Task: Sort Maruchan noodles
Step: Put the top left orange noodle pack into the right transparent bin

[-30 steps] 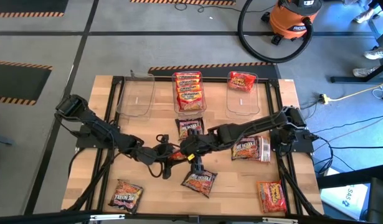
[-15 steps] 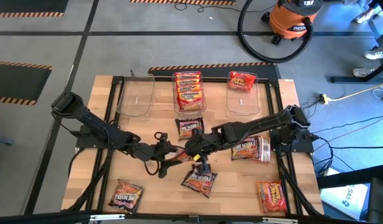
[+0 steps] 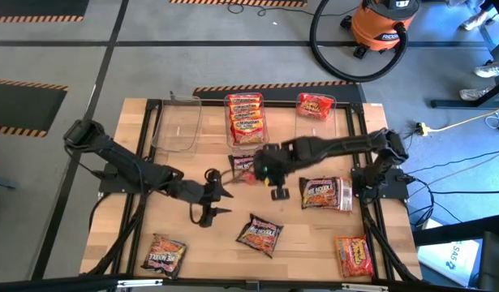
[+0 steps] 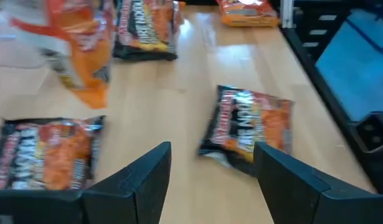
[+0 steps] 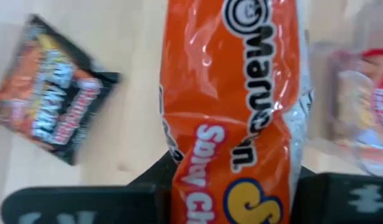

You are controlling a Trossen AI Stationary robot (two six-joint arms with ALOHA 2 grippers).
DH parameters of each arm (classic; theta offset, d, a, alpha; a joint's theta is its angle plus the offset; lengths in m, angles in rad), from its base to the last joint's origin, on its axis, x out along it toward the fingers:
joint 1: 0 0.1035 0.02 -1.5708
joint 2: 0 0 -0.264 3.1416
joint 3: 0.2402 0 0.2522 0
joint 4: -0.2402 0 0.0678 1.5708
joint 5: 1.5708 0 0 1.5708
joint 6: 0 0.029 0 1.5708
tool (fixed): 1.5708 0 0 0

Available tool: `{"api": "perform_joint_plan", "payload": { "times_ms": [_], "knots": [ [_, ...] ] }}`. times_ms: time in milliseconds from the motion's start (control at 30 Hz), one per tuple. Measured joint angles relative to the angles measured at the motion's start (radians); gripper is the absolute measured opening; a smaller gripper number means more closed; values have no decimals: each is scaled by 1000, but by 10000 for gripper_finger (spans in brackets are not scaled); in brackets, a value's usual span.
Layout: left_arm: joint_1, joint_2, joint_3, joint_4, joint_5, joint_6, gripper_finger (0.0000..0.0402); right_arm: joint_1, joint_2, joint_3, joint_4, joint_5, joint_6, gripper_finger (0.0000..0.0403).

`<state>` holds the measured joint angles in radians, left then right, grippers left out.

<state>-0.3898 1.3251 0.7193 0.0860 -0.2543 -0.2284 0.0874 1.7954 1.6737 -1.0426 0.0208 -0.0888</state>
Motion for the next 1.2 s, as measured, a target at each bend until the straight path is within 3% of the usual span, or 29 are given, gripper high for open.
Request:
{"api": "perform_joint_plan", "payload": {
  "times_ms": [267, 700, 1000, 1200],
  "knots": [
    [164, -11, -19, -17, 122, 96, 221, -202, -88, -58, -58, -32, -82, 95],
    [322, -97, -78, -1, 168, 156, 221, -607, -425, -423, 27, -50, -202, 93],
    [360, -95, -105, 40, 168, 160, 221, -859, -407, -446, 40, -45, -416, 93],
    [368, -95, -105, 42, 168, 160, 221, -967, -347, -446, 88, -108, -541, 94]
  ]
}}
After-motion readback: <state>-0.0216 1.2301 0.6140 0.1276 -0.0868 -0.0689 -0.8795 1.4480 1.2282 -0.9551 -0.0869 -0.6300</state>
